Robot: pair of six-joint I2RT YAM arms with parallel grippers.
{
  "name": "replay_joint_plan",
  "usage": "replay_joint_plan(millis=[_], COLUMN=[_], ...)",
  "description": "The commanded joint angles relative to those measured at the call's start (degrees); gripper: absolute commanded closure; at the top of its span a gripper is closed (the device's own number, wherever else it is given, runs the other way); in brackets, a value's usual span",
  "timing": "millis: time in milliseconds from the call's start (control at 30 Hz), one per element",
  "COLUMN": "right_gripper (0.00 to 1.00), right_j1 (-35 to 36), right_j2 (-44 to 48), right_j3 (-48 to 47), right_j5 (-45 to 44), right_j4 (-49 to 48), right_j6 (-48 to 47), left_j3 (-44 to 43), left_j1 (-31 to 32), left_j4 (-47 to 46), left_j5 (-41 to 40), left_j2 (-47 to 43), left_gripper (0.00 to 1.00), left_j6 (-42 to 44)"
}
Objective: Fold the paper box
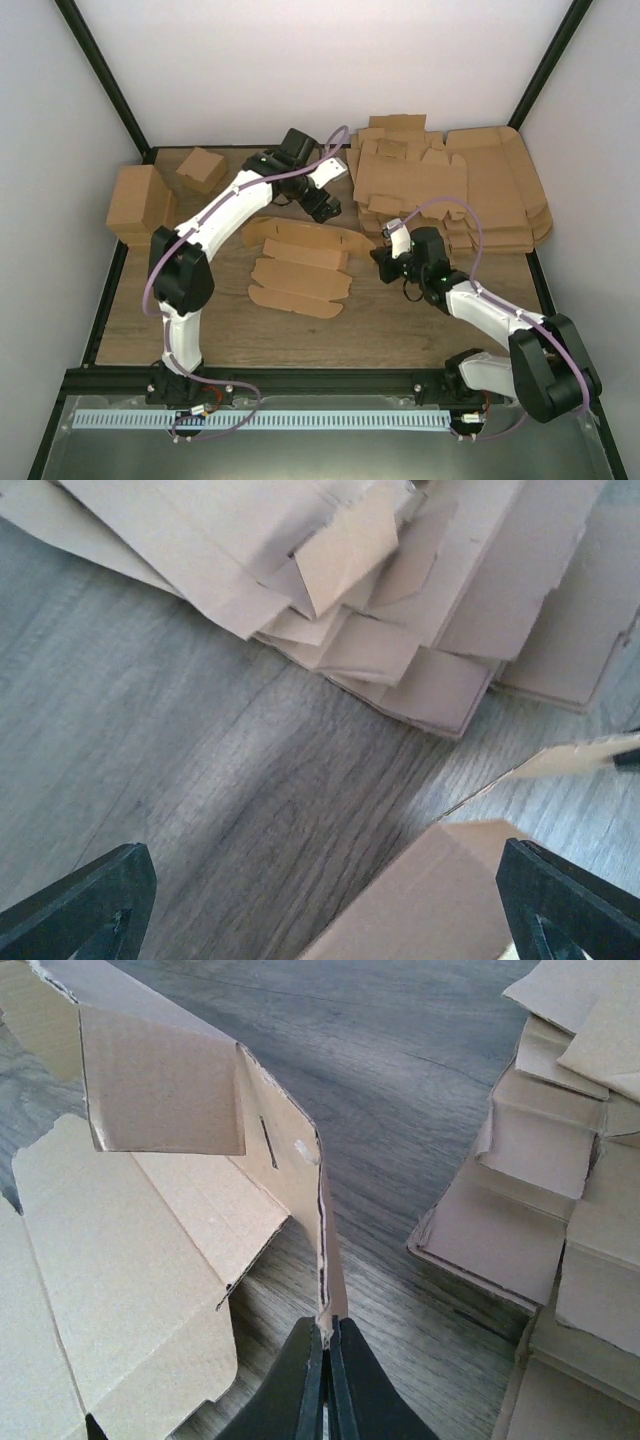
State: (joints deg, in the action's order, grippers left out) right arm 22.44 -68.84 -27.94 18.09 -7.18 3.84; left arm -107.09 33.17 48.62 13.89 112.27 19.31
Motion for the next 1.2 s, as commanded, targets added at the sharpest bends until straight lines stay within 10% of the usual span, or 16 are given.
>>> replay_joint_plan(millis=[0,1167], right_gripper=[0.99,0.99], right_j1=[0.97,1.74], right_j2=[-1.15,-7.09], right_j3=[-1.07,-6.37], right_j5=[0.02,1.21], right_j4=[-2.36,-4.95], right_j6=[-2.21,-4.90], left_j3=[-0.08,32.60], left_j1=[-4.19,-5.49], left_j4=[2.01,-3.68], left_j5=[10.80,30.68], left_j2=[4.56,-9.87], left_gripper=[0.05,0.13], left_j6=[8.61,-6.24])
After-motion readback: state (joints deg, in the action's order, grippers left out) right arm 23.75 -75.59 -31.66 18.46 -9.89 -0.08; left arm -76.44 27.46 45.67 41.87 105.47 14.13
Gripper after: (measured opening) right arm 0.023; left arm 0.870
